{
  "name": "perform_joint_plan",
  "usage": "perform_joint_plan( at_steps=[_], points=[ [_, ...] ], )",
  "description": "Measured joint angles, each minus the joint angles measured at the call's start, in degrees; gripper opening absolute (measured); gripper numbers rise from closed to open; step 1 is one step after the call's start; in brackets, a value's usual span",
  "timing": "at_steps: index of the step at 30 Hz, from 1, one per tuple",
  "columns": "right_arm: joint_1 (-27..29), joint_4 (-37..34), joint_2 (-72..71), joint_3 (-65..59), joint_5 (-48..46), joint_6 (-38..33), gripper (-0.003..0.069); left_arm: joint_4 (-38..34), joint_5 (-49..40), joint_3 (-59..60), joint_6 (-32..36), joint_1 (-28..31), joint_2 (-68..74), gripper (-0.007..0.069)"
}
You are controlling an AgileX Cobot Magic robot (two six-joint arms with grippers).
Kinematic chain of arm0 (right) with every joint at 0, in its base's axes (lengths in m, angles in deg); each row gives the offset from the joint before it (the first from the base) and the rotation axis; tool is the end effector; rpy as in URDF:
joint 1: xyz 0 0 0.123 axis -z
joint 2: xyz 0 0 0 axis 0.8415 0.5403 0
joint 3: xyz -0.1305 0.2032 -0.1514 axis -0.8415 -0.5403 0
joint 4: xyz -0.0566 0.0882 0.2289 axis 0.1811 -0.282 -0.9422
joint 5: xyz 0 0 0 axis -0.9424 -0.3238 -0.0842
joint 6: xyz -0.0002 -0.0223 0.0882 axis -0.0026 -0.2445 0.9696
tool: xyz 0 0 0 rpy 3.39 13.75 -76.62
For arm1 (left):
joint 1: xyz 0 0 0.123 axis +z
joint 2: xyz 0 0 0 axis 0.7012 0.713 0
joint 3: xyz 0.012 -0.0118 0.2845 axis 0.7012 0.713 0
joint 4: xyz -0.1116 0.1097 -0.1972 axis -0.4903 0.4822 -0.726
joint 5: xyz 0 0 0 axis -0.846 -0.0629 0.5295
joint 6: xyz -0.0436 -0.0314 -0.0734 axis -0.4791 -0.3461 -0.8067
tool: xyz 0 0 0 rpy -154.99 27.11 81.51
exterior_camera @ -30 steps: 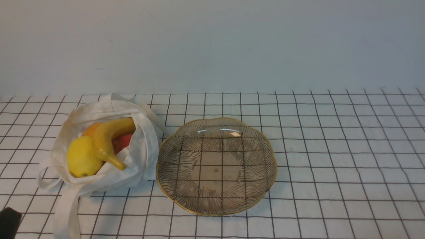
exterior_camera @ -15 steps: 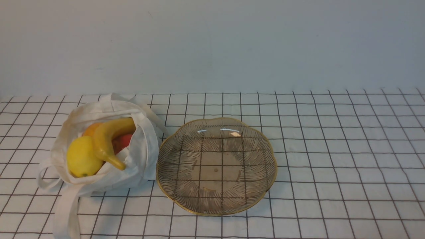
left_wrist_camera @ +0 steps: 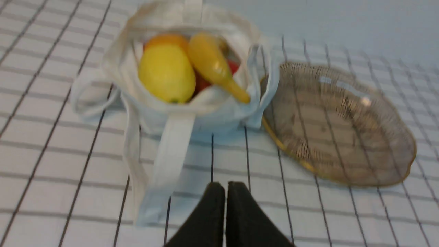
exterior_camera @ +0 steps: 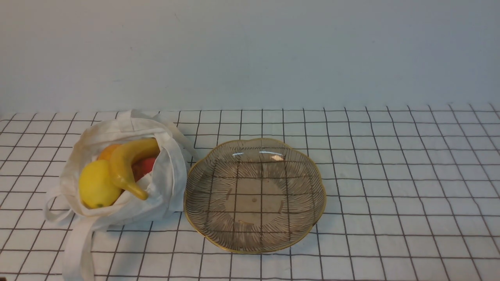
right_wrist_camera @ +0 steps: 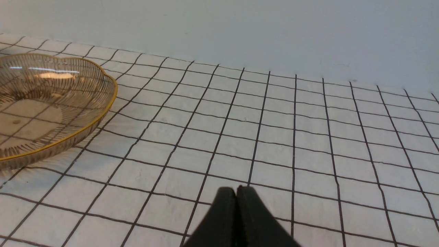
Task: Take the fruit out of the bag on the white checkered tablecloth and place them on the plate.
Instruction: 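Reach into the white bag and grasp the banana with the left gripper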
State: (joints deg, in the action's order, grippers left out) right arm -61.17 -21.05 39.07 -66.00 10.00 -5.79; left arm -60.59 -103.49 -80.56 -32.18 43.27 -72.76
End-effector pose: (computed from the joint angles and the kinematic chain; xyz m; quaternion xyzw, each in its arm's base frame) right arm 0.0516 0.0074 0.1717 -0.0844 0.8028 0.0047 0.5902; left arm 0.0359 -0.0140 0.2789 -0.0650 0.8789 -0.1259 0.4555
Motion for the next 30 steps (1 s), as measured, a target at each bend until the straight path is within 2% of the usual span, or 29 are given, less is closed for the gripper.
perform_joint_plan(
  at_steps=[2, 6, 14, 18, 21, 27, 28, 29, 30],
  points=[
    [0.0, 0.0, 0.0, 0.0, 0.0, 0.0, -0.0014, -0.14, -1.73, -1.0, 0.23, 0.0, 2.46, -0.0008],
    [0.0, 0.0, 0.0, 0.0, 0.0, 0.0, -0.0014, -0.91, -7.52, -7.0, 4.86, 0.0, 16.28, -0.0008],
    [0.0, 0.0, 0.0, 0.0, 0.0, 0.0, -0.0014, -0.74, -7.32, -19.23, 13.36, 0.0, 36.13, -0.0008],
    [0.0, 0.0, 0.0, 0.0, 0.0, 0.0, -0.0014, -0.74, -6.09, -26.37, 15.23, 0.0, 45.48, 0.0018],
    [0.0, 0.0, 0.0, 0.0, 0.0, 0.05, -0.0014, -0.74, -5.48, -32.09, 15.38, 0.0, 53.06, 0.0088],
    [0.0, 0.0, 0.0, 0.0, 0.0, 0.1, -0.0014, -0.74, -3.62, -41.13, 17.86, 0.0, 67.53, 0.0332],
    [0.0, 0.0, 0.0, 0.0, 0.0, 0.1, -0.0014, -0.74, -3.51, -41.36, 17.99, 0.0, 67.98, 0.034],
    [0.0, 0.0, 0.0, 0.0, 0.0, 0.11, -0.0014, -0.74, -2.69, -42.78, 18.92, 0.0, 71.5, 0.0407],
    [0.0, 0.0, 0.0, 0.0, 0.0, 0.11, -0.0014, -0.74, -2.19, -43.63, 19.62, 0.0, 73.54, 0.0437]
  ],
)
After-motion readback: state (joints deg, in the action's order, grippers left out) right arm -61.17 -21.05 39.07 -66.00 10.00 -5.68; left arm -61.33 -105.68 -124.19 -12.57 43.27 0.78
